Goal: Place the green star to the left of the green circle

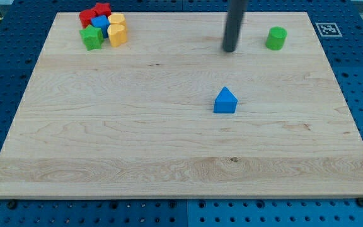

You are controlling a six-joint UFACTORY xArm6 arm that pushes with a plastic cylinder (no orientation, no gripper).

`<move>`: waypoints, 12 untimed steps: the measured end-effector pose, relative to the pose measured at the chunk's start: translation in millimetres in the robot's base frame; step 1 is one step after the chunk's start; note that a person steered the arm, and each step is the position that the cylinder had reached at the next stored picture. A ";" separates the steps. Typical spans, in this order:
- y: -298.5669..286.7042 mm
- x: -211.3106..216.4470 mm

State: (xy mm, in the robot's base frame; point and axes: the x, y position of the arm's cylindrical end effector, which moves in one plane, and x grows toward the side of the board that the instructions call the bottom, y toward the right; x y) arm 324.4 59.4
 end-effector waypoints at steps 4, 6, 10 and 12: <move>-311.7 -6.9; -311.3 -47.0; -285.5 -13.0; -327.1 -34.9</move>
State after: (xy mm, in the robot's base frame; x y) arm 289.5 -267.7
